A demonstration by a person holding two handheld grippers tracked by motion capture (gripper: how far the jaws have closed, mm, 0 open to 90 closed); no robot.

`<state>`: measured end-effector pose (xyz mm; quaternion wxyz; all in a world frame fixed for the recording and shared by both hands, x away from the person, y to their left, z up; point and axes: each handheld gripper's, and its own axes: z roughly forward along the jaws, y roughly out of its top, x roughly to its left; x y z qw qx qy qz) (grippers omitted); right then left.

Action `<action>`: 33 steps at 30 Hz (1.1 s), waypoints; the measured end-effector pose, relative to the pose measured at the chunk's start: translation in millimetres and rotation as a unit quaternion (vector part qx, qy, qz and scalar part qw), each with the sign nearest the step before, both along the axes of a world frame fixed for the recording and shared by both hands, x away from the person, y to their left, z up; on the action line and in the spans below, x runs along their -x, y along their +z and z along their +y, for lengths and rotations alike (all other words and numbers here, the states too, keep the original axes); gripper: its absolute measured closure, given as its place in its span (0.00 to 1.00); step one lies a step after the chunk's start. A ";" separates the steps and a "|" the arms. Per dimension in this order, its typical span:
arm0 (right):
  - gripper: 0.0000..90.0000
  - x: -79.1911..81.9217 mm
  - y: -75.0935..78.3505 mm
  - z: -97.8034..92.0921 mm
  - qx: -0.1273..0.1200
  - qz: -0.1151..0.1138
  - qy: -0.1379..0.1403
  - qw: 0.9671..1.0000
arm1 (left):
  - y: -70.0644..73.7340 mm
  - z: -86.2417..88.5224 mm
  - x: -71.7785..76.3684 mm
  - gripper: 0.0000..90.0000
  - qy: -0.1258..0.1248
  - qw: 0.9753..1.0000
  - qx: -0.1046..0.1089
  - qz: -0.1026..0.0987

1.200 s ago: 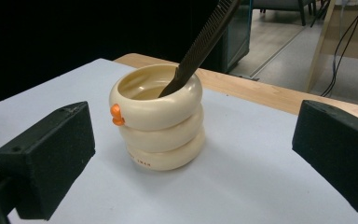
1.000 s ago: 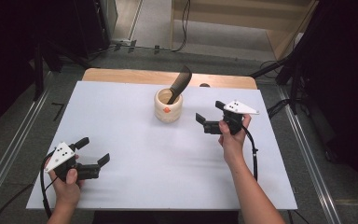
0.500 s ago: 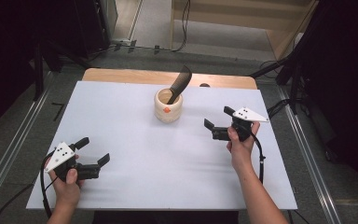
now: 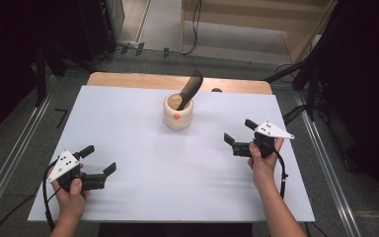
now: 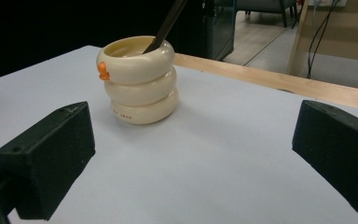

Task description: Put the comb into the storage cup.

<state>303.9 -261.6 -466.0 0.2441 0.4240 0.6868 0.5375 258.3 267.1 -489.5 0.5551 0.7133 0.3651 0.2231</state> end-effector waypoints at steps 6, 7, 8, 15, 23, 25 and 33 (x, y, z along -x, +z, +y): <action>0.00 9.9 -2.1 -6.9 0.009 -0.003 -0.002 1.000 | 0.1 0.0 -0.1 0.00 -0.001 1.000 -0.002 -0.001; 0.00 11.8 -2.7 -8.5 0.008 -0.002 -0.003 1.000 | 0.1 0.0 -0.1 0.00 0.000 1.000 -0.002 0.000; 0.00 13.3 -3.6 -10.0 0.008 -0.003 -0.004 1.000 | 0.0 -0.1 -0.1 0.00 0.000 1.000 -0.002 -0.001; 0.00 24.5 -11.3 -20.2 0.006 0.000 -0.013 1.000 | 0.1 -0.1 0.1 0.00 0.000 1.000 -0.004 0.000; 0.00 37.0 -20.2 -32.9 0.003 0.002 -0.018 1.000 | 0.2 -0.2 0.1 0.00 -0.001 1.000 -0.006 0.000; 0.00 40.4 -21.6 -36.1 0.001 0.004 -0.021 1.000 | 0.2 -0.3 0.2 0.00 0.000 1.000 -0.007 0.000; 0.00 52.1 -26.1 -48.3 0.002 0.006 -0.028 1.000 | 0.2 -0.6 0.4 0.00 0.001 1.000 -0.006 -0.001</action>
